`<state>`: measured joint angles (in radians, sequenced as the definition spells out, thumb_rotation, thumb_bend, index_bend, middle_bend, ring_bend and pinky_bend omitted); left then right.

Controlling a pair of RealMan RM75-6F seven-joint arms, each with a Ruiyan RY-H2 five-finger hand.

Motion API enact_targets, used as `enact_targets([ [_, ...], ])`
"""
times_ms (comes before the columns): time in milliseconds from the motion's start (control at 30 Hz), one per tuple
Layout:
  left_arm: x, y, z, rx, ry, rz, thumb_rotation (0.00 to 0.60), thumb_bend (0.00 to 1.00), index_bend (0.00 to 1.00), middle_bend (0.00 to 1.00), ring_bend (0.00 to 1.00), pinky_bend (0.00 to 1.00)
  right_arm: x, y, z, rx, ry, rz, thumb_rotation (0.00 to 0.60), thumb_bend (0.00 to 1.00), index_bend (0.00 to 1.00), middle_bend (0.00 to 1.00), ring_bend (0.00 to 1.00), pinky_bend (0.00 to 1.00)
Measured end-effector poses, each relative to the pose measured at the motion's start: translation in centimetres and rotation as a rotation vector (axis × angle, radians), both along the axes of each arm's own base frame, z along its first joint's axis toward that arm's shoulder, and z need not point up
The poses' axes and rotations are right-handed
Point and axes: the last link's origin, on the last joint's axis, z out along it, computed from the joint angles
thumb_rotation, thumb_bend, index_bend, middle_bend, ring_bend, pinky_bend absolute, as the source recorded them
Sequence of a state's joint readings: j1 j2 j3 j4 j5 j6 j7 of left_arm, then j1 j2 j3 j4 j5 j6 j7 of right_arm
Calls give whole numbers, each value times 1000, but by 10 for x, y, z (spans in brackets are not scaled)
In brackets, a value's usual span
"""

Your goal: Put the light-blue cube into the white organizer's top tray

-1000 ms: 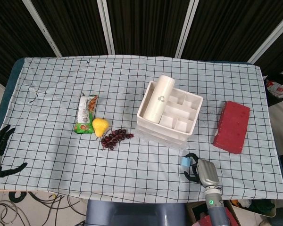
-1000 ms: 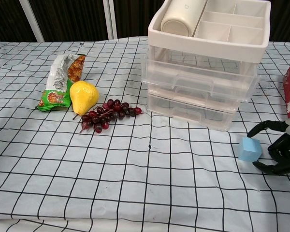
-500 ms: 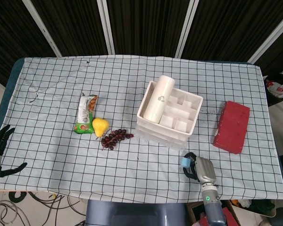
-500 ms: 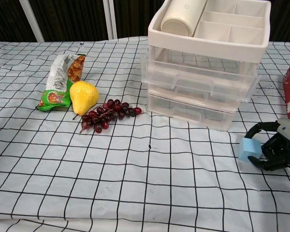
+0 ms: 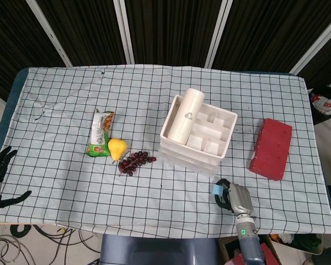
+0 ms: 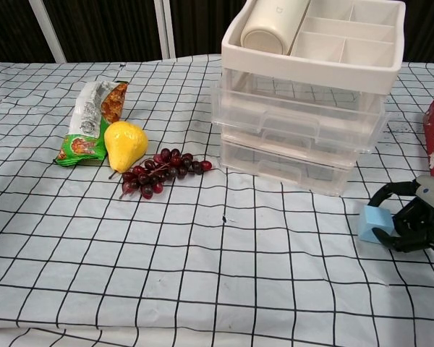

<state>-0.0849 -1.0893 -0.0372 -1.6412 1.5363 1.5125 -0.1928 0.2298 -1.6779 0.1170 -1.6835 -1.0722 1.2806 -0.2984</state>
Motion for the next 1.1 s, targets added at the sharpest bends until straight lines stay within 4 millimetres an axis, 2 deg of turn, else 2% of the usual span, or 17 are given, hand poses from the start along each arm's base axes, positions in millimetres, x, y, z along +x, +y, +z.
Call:
enact_targets([
  [133,0,0,0,0,1,0,600,21,0,0,0,0,8,8,8,3,-26,37,600,469,531,869,889,768],
  [233,0,0,0,0,3,-2,600,21,0,0,0,0,14,15,22,-3,-51,66,600,470,537,869,889,768],
  [500,1,0,-2,-1,5,-5,600,21,0,0,0,0,36,35,86,-96,-172,156,600,470,537,868,889,768],
  [700,2,-1,-3,0,9,-9,600,21,0,0,0,0,69,42,123,-171,-267,255,600,469,537,868,889,768],
  [867,2,0,-2,3,8,-10,600,21,0,0,0,0,87,37,134,-203,-276,310,600,470,537,868,889,768],
  [1100,1,1,0,11,2,-10,600,21,0,0,0,0,100,17,122,-190,-230,342,600,470,537,868,889,768],
])
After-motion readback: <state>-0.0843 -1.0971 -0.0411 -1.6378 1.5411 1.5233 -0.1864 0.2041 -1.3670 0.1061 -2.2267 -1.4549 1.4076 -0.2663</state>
